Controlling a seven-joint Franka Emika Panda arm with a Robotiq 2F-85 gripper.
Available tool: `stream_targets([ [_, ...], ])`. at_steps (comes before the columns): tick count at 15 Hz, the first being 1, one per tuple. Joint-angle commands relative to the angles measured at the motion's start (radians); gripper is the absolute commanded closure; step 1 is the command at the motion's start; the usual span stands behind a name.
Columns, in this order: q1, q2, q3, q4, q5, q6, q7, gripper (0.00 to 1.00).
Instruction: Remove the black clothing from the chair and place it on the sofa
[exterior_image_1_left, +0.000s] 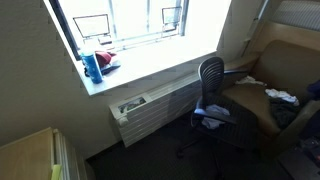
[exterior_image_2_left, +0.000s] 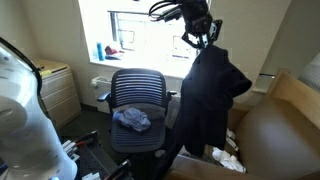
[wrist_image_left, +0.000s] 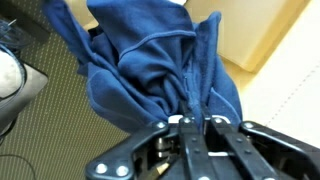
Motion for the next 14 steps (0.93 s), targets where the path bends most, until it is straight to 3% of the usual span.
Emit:
stream_targets([
  [1,-0.041,0.029,0.012,0.042,0.021,0.021,-0.01,0.89],
  [3,-0.045,0.076,-0.001,0.091,0.025,0.027,-0.006,0.89],
  [4,-0.043,0.077,0.022,0.074,0.006,-0.006,0.029,0.97],
  [8,-0.05,0.125,0.071,0.101,-0.093,0.152,0.26,0.97],
  [14,-0.056,0.293,0.046,0.457,-0.184,0.176,0.447,0.97],
])
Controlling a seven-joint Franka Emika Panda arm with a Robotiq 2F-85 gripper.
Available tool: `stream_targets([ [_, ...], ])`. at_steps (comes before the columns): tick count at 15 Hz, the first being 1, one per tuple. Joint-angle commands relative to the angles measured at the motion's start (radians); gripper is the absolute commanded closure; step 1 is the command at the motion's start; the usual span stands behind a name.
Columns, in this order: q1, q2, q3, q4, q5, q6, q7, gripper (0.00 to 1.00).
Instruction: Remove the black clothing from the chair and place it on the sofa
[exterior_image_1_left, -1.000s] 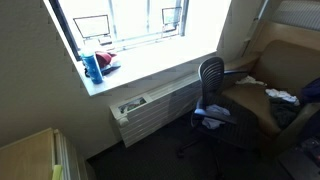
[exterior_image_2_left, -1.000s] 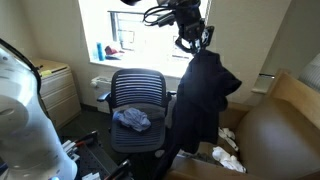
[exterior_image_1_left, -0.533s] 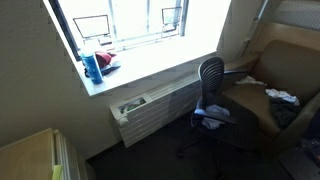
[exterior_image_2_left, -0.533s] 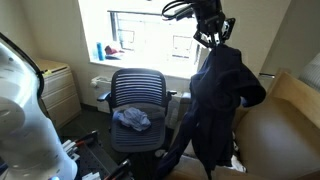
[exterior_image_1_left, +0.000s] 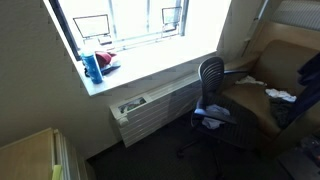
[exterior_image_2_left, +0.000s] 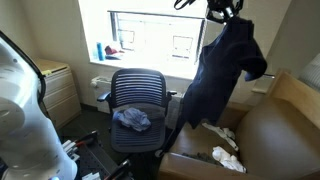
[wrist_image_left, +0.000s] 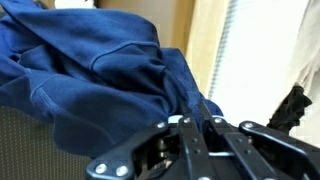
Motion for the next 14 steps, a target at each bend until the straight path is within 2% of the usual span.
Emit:
stream_targets([
  [1,-0.029,0.137,-0.024,0.257,-0.042,-0.003,0.094,0.97],
  [2,-0.044,0.168,-0.023,0.291,-0.073,0.002,0.152,0.97],
  [3,-0.104,0.211,-0.002,0.342,-0.025,-0.007,0.078,0.97],
  [4,-0.021,0.226,-0.061,0.305,-0.035,-0.006,0.086,0.97],
  [5,-0.005,0.231,-0.071,0.231,0.073,0.06,-0.017,0.97],
  [6,0.0,0.246,-0.077,0.188,0.109,0.123,-0.01,0.97],
  [8,0.004,0.31,-0.094,0.134,0.227,0.288,-0.072,0.97],
  [10,-0.005,0.361,-0.101,0.095,0.39,0.431,-0.223,0.97],
  [11,-0.091,0.361,-0.008,0.05,0.484,0.469,-0.302,0.87],
  [12,-0.018,0.373,-0.073,0.103,0.373,0.389,-0.182,0.88],
  [14,-0.06,0.396,-0.04,0.076,0.455,0.443,-0.266,0.87],
])
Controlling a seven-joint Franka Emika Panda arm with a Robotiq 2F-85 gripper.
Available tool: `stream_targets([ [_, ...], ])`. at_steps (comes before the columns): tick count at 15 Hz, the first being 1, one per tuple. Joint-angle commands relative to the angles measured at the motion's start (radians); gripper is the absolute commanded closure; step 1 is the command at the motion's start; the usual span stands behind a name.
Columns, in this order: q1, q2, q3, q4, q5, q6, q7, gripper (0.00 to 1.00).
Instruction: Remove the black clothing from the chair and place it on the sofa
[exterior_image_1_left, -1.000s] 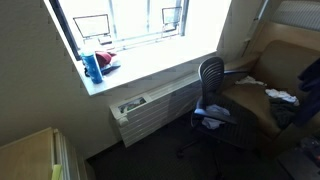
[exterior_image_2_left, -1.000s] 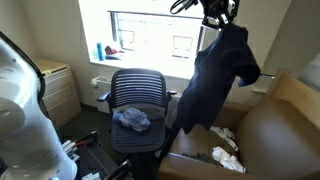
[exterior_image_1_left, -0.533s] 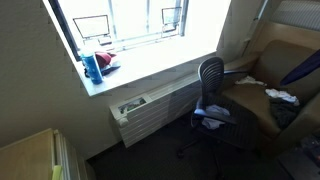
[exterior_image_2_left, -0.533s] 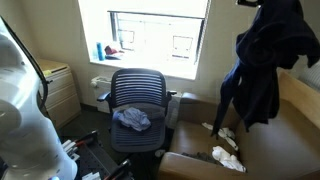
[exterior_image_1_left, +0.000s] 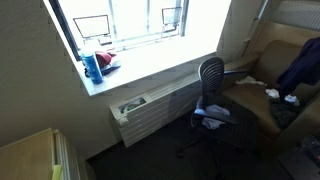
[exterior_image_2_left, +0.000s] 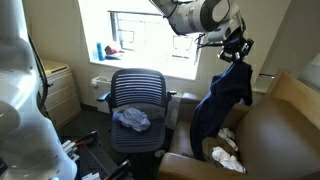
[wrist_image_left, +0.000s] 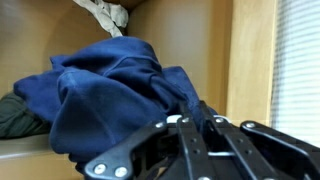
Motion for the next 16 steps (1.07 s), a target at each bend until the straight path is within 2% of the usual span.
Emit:
stream_targets([
  [1,-0.007,-0.001,0.006,-0.003,0.002,0.003,-0.003,0.87],
  [5,-0.009,-0.011,0.013,-0.003,0.002,0.003,-0.003,0.87],
  [6,0.034,-0.011,-0.012,-0.023,0.179,0.029,-0.089,0.62],
  [7,-0.042,-0.016,0.076,-0.037,0.253,0.042,-0.083,0.61],
  [9,-0.047,-0.029,0.089,-0.058,0.429,0.05,-0.13,0.48],
  [10,0.02,-0.042,0.017,-0.072,0.5,0.052,-0.125,0.42],
  [11,0.051,-0.006,-0.01,-0.019,0.428,0.017,-0.122,0.34],
  [12,0.06,-0.006,-0.02,-0.019,0.446,0.017,-0.132,0.52],
  [14,0.076,-0.005,-0.037,-0.019,0.442,0.017,-0.129,0.37],
  [16,0.081,-0.005,-0.039,-0.019,0.441,0.017,-0.129,0.33],
])
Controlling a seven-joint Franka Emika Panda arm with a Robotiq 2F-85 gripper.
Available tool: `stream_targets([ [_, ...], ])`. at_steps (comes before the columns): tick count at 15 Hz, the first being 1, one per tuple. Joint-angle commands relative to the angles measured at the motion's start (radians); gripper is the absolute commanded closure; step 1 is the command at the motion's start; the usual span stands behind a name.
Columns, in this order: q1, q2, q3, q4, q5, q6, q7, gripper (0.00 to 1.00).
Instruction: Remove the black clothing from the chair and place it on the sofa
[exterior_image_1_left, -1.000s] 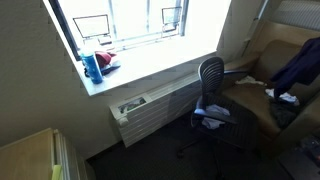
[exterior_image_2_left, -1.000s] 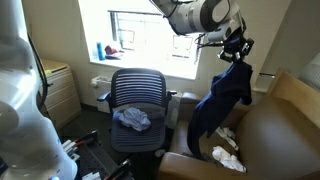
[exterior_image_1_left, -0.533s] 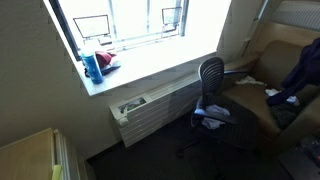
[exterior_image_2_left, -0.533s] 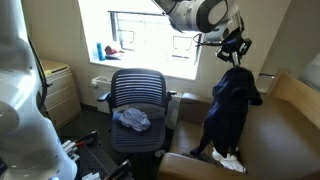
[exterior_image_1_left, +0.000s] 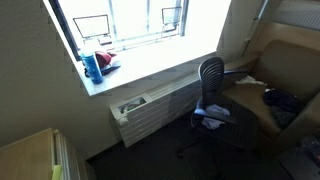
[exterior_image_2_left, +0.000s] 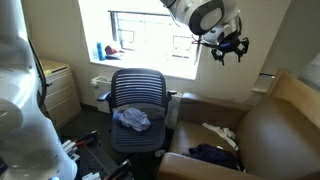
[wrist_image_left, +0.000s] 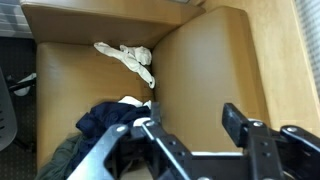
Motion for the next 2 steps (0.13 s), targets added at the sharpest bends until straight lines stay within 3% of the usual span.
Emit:
stream_targets([
  [1,0.041,0.002,-0.042,0.002,0.02,-0.002,-0.015,0.33],
  [2,0.041,0.002,-0.043,0.002,0.02,-0.002,-0.015,0.33],
])
